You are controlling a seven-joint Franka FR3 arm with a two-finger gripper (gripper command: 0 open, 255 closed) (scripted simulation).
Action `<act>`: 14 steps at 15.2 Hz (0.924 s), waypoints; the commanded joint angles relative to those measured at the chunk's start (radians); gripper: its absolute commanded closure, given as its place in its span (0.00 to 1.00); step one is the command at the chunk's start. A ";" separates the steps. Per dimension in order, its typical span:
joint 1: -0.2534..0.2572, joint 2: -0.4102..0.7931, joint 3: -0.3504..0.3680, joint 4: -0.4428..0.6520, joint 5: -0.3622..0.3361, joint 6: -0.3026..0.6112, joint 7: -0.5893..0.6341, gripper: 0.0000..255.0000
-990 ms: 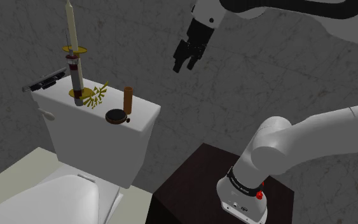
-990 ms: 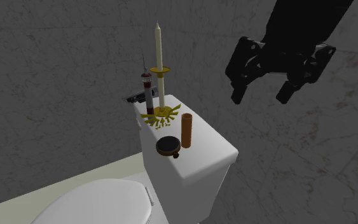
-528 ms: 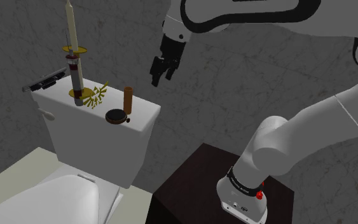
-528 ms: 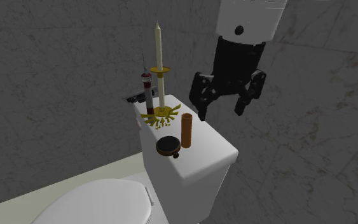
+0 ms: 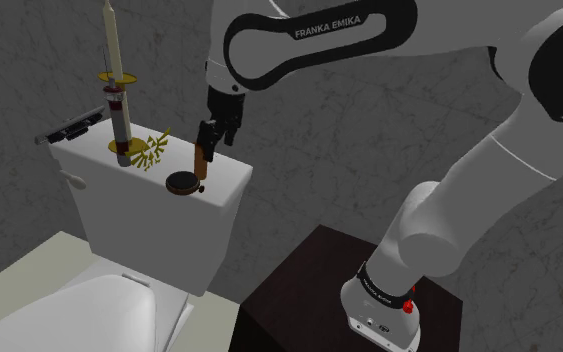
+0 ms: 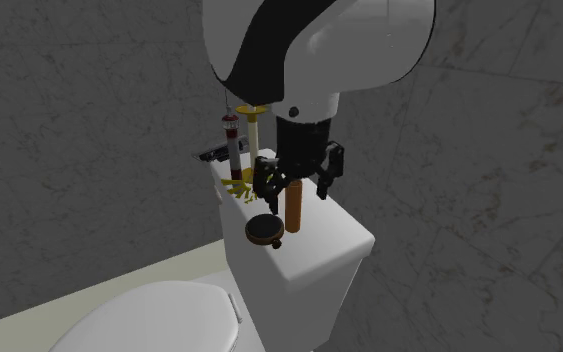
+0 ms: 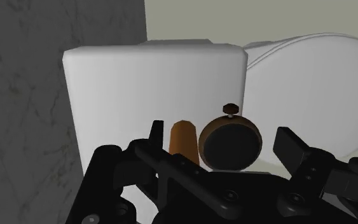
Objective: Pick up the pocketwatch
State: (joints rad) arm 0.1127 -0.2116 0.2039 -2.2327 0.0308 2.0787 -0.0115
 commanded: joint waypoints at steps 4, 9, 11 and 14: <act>0.024 0.180 0.044 0.073 -0.067 0.062 0.014 0.00; 0.033 0.245 0.053 0.075 -0.095 0.112 0.026 0.00; 0.034 0.259 0.053 0.063 -0.100 0.138 0.031 0.00; 0.034 0.278 0.052 0.048 -0.108 0.171 0.037 0.00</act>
State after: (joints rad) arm 0.1466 0.0614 0.2564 -2.1801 -0.0753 2.2397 0.0236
